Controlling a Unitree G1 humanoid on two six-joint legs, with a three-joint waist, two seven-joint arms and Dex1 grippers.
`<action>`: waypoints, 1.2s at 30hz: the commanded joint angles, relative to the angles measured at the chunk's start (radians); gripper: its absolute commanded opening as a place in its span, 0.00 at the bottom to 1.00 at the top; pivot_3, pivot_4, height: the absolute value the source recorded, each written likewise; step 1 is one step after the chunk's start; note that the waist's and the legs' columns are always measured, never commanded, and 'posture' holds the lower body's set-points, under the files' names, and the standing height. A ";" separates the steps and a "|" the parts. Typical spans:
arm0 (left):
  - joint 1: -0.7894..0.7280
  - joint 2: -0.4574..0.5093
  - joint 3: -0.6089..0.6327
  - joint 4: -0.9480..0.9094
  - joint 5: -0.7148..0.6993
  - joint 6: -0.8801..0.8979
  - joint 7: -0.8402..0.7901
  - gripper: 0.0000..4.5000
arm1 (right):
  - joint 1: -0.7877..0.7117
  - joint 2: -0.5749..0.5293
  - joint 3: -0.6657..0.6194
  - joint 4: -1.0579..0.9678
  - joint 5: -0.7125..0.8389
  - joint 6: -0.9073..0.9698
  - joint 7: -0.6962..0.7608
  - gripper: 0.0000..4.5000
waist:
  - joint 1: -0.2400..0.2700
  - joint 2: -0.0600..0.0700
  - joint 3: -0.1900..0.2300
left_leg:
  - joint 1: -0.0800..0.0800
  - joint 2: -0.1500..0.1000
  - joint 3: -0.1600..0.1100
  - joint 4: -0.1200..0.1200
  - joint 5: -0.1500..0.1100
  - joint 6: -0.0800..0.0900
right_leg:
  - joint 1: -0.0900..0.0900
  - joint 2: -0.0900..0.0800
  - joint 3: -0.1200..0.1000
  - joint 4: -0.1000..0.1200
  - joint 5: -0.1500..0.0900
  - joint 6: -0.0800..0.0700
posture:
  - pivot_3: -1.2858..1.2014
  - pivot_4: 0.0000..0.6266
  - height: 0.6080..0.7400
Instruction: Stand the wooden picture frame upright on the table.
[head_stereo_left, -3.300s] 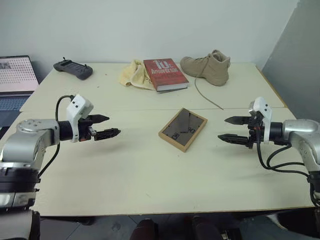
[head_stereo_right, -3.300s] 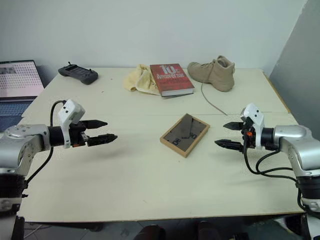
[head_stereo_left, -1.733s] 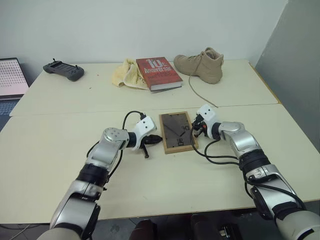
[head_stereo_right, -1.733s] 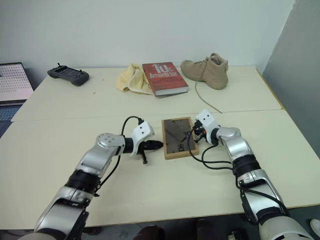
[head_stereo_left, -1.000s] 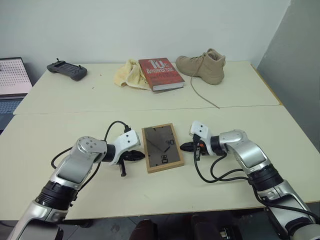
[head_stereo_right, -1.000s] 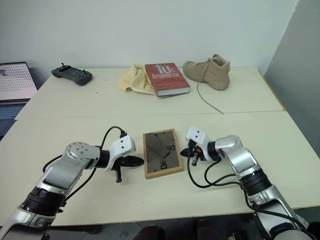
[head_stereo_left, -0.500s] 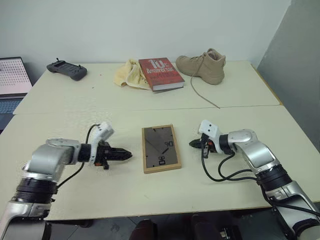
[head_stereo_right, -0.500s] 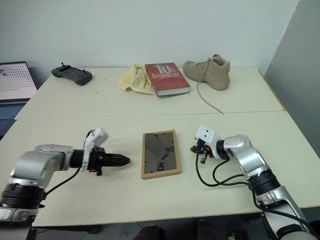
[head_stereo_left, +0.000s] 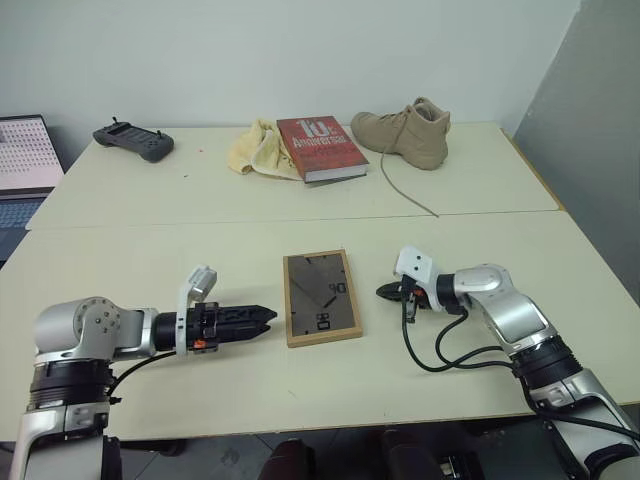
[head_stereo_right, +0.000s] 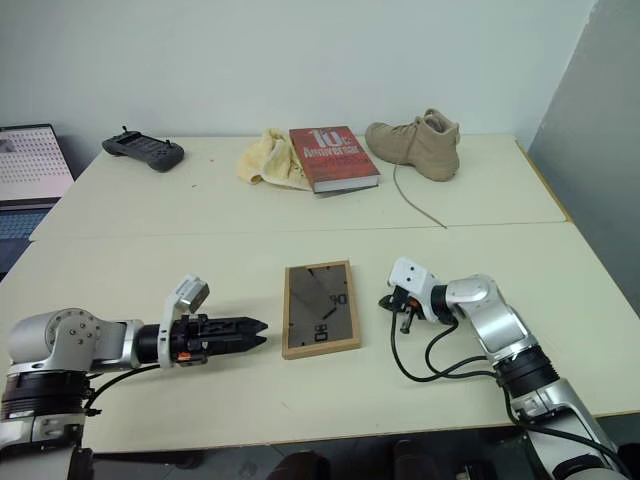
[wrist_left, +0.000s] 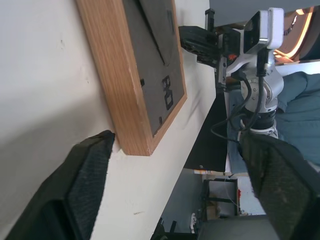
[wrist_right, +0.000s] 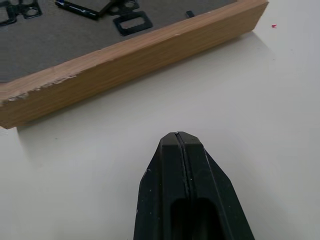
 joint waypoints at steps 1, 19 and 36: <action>0.025 -0.021 -0.001 0.003 0.001 -0.032 0.040 1.00 | -0.010 0.029 0.006 -0.049 0.007 0.012 -0.010 0.00 | 0.000 0.000 0.000 | 0.000 0.000 0.000 0.000 0.000 0.000 | 0.000 0.000 0.000 0.000 0.000 0.000 | 0.52 0.24 1.00; -0.026 -0.100 -0.180 0.161 0.071 -0.305 0.038 1.00 | -0.062 0.155 0.043 0.087 -0.042 -0.039 -0.050 0.00 | 0.034 0.007 -0.007 | 0.027 -0.004 -0.001 -0.004 -0.001 0.002 | 0.027 -0.003 -0.001 -0.003 -0.001 0.001 | 0.52 0.24 1.00; -0.096 -0.143 -0.083 0.160 -0.005 -0.259 0.063 0.31 | -0.023 0.093 -0.025 0.045 -0.031 -0.032 -0.079 0.00 | 0.031 0.006 -0.006 | 0.023 -0.004 -0.002 -0.004 -0.001 0.002 | 0.023 -0.003 -0.001 -0.004 -0.001 0.001 | 0.52 0.24 1.00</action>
